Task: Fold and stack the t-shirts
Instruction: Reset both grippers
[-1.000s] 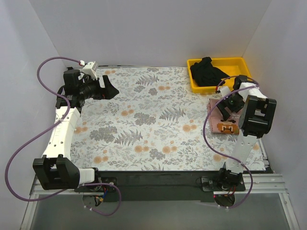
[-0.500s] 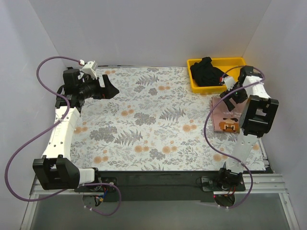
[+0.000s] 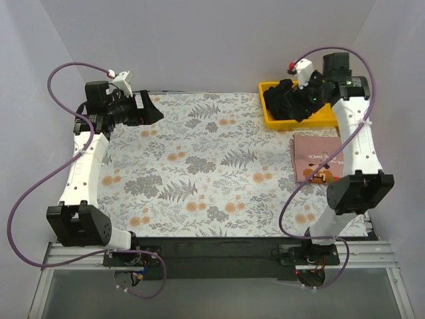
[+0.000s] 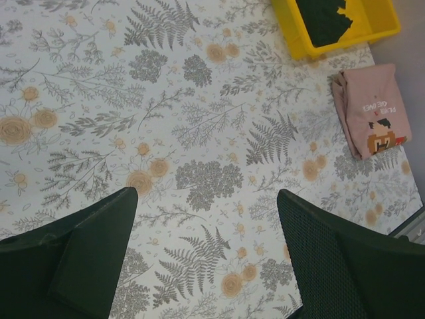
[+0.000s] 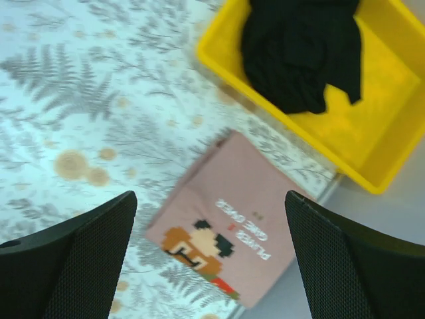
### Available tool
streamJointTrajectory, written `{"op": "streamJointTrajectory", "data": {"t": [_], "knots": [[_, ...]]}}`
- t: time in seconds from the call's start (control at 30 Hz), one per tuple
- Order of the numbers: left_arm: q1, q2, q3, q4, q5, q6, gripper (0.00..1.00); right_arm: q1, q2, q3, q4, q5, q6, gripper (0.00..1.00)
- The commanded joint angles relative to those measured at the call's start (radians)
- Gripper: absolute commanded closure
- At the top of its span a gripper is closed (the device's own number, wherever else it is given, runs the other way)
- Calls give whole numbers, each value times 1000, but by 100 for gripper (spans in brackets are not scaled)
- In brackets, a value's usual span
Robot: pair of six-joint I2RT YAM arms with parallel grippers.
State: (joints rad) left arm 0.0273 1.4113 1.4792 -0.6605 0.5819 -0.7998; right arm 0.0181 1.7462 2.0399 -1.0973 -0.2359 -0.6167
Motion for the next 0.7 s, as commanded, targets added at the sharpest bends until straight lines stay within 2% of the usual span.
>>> {"op": "streamJointTrajectory", "data": {"t": [0.0,0.03,0.13,0.2,0.27,0.37,0.5,0.67], "knots": [[3,24,21,-112,-11,48,14,158,-85,-159,42,54,110,2],[3,34,15,-123,-7,63,14,201,-127,-244,83,46,118,2],[3,28,-48,-123,-7,80,14,209,-174,-377,135,-49,150,1],[3,18,-126,-105,-20,91,14,209,-200,-542,184,-113,176,2],[5,3,-180,-90,-45,106,14,221,-246,-717,290,-146,234,2],[3,-23,-299,-62,-105,131,14,275,-292,-890,408,-160,277,2],[3,-49,-384,-54,-136,157,14,298,-339,-972,471,-151,298,2],[3,-63,-378,-59,-129,140,14,299,-367,-974,471,-138,295,2]]}}
